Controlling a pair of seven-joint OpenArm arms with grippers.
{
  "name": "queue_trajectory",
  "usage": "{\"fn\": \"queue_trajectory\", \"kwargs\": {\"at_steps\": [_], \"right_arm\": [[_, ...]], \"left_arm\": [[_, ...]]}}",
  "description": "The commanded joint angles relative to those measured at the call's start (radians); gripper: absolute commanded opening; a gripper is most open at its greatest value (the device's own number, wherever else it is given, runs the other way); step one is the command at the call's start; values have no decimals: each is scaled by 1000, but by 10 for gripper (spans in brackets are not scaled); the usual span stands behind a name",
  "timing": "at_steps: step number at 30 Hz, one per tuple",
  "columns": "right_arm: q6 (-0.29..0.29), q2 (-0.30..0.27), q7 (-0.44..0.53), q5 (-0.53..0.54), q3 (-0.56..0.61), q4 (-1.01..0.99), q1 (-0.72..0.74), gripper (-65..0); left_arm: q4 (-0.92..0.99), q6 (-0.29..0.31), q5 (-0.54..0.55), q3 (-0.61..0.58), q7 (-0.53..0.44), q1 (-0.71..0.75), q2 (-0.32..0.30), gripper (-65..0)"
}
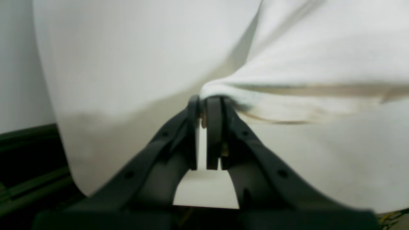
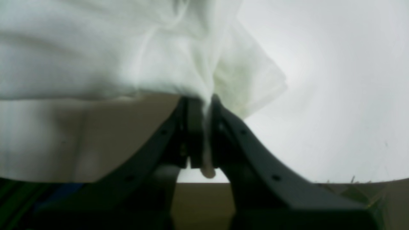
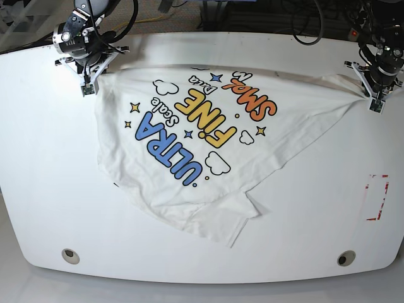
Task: Fold the T-shirt properly
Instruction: 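Release the right gripper and move it along the shirt edge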
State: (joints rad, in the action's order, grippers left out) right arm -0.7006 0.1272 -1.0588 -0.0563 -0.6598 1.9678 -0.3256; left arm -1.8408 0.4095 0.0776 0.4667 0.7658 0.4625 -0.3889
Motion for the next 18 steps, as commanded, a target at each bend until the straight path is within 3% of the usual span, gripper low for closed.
{"fn": "queue_trajectory", "kwargs": {"at_steps": [1,14,16,18], "right_arm": [[2,-7,9,-4,-2,15,-8,-650],[2,-5,9,-4,-1,14,-17,-650],[2,-4,9,-4,-1,17,-17,-620],[2,-4,9,-4,-1,18,-17,-544]], "left_arm": [[-6,-10,-11,11,-27,-5,-22,-650],[14,-10,-12,11,-64,-6,-23,-650],[20,-10,-12,10,-64,-6,-23,-650],[26,-10,-12,10,-64,-6,-23,-650]]}}
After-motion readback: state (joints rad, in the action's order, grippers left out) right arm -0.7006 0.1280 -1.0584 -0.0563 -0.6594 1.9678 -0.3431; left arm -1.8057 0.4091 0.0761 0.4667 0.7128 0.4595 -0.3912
